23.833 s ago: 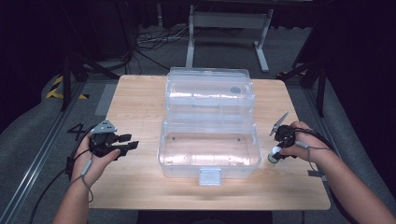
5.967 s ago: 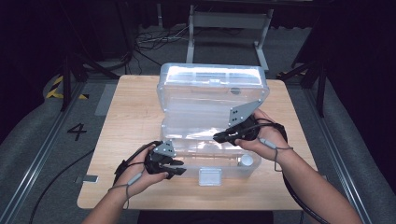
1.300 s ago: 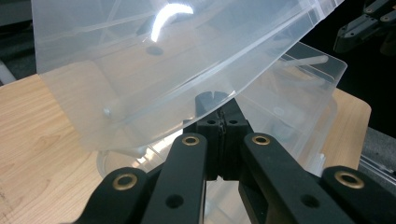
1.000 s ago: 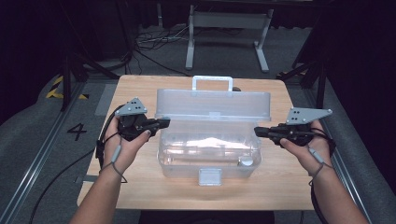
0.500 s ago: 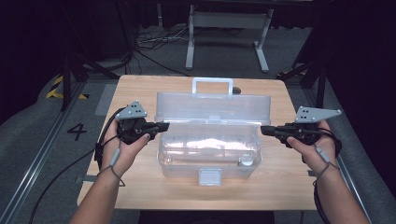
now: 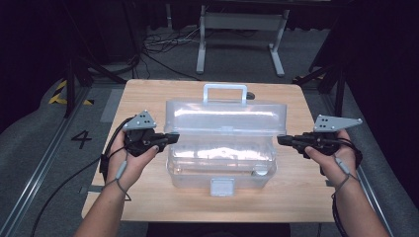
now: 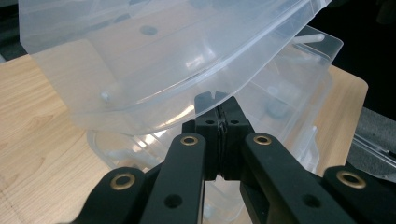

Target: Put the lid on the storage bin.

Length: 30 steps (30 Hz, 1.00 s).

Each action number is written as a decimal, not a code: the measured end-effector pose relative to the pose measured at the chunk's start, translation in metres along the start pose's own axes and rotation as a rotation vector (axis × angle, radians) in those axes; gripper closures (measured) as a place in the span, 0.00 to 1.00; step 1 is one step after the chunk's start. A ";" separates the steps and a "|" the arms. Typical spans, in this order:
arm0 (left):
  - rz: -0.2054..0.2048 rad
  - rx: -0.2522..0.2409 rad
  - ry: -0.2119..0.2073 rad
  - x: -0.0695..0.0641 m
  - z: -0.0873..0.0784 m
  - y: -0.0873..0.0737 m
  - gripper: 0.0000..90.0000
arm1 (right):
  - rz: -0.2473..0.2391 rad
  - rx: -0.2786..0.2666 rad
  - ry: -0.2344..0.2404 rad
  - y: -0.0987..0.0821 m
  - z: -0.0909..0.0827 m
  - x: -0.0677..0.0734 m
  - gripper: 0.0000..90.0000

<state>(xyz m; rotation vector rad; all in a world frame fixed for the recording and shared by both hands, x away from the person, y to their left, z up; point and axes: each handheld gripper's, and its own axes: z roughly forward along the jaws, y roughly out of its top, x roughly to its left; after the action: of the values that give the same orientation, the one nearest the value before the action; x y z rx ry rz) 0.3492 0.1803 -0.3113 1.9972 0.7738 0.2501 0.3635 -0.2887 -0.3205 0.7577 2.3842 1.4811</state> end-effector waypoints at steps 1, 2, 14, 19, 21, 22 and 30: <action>-0.001 0.001 -0.002 0.000 0.000 -0.001 0.99 | 0.003 -0.001 -0.001 -0.001 0.000 0.000 1.00; -0.004 0.005 -0.003 -0.001 0.000 -0.001 0.99 | 0.006 0.001 0.000 -0.002 0.000 0.001 1.00; -0.010 0.041 -0.010 -0.006 -0.001 -0.011 0.99 | 0.043 0.011 0.002 -0.012 0.002 0.008 1.00; -0.001 0.060 -0.008 -0.007 -0.001 -0.013 0.99 | 0.054 0.011 -0.003 -0.016 0.003 0.011 1.00; -0.003 0.070 -0.011 -0.008 -0.001 -0.014 0.99 | 0.060 0.009 -0.001 -0.018 0.003 0.011 1.00; -0.002 0.076 -0.013 -0.008 -0.001 -0.015 0.99 | 0.064 0.012 0.003 -0.018 0.003 0.012 1.00; -0.001 0.111 -0.019 -0.009 -0.002 -0.019 0.98 | 0.079 0.043 0.004 -0.022 0.004 0.014 1.00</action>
<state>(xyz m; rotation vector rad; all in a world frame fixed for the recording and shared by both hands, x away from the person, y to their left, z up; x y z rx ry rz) 0.3334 0.1828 -0.3255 2.1007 0.7913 0.1909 0.3468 -0.2859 -0.3407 0.8687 2.4226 1.4669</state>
